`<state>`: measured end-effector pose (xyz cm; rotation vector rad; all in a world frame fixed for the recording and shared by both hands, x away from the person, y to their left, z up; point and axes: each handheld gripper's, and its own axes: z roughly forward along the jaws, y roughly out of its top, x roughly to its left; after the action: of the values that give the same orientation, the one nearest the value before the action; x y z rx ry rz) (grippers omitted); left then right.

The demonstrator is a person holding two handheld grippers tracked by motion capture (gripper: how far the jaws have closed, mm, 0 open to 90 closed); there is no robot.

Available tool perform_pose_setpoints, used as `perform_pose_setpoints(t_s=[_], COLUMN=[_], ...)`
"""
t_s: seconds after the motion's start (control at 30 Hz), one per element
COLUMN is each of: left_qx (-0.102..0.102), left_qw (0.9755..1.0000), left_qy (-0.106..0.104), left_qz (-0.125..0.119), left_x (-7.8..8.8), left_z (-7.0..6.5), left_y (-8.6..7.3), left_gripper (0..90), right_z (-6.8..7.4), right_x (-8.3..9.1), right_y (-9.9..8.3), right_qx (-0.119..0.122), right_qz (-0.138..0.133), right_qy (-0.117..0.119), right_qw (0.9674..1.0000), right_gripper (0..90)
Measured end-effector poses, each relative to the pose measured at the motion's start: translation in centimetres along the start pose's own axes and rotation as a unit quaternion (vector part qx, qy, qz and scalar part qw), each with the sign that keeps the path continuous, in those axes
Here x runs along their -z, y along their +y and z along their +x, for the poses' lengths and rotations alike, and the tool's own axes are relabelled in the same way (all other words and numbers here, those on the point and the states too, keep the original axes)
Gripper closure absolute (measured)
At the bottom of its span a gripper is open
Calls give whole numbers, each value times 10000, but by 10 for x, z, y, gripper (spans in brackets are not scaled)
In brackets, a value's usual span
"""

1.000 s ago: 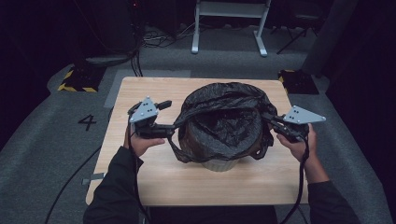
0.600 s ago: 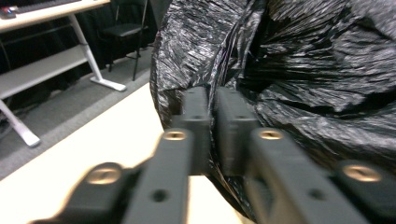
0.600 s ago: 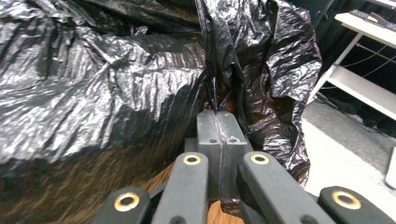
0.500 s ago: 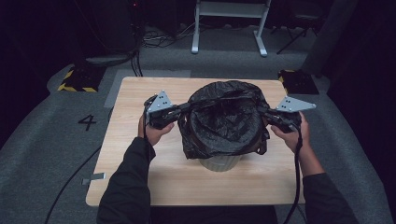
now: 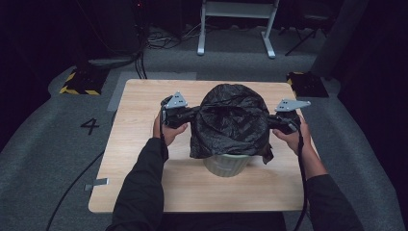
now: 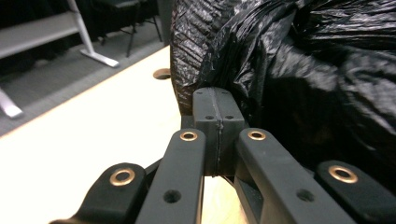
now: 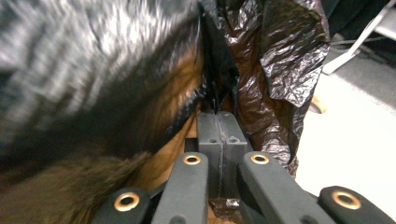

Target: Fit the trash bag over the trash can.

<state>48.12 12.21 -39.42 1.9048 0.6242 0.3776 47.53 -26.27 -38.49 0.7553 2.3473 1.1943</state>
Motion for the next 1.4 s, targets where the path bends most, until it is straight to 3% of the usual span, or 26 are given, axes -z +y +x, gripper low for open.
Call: perform_pose_setpoints(t_s=[0.3,0.47,0.6,0.67,0.73,0.8,0.87,0.93,0.97,1.0,1.07,1.17,1.27,1.4], left_qx=[62,129,135,100,129,139,237,228,298,386,361,481,422,230], left_qw=[9991,9981,9956,9940,9935,9944,9960,9974,9977,9978,9987,9978,9975,9978], left_qy=[-228,-306,-466,-385,-440,-400,-270,-99,31,3,140,453,532,347], left_qz=[354,512,799,1016,1043,965,815,681,608,539,322,60,-181,-515], left_x=[-22,-30,-34,-36,-36,-32,-24,-13,-5,1,18,45,67,94], left_z=[2,3,1,2,2,1,2,2,3,3,3,2,-1,-11], left_y=[-1,-3,-5,-7,-10,-13,-16,-18,-19,-20,-23,-26,-28,-30], left_gripper=[900,900,900,900,900,900,856,798,733,631,578,346,246,214], right_z=[-7,-5,-4,-5,-7,-9,-8,-6,-6,-6,-5,-3,3,12], right_x=[-18,-32,-36,-37,-39,-38,-33,-23,-17,-9,3,21,40,55], right_y=[-10,-16,-22,-26,-32,-38,-42,-45,-47,-50,-55,-58,-57,-56], right_qx=[-363,-455,-595,-637,-646,-779,-727,-701,-701,-726,-642,-549,-372,-255], right_qz=[205,483,612,749,924,964,842,710,623,535,362,107,-224,-441], right_qy=[317,483,721,690,614,722,736,604,554,510,303,185,76,53], right_qw=[9986,9966,9937,9928,9917,9897,9911,9932,9940,9946,9968,9983,9990,9987], right_gripper=[900,900,900,900,900,900,900,832,822,772,674,564,466,344])
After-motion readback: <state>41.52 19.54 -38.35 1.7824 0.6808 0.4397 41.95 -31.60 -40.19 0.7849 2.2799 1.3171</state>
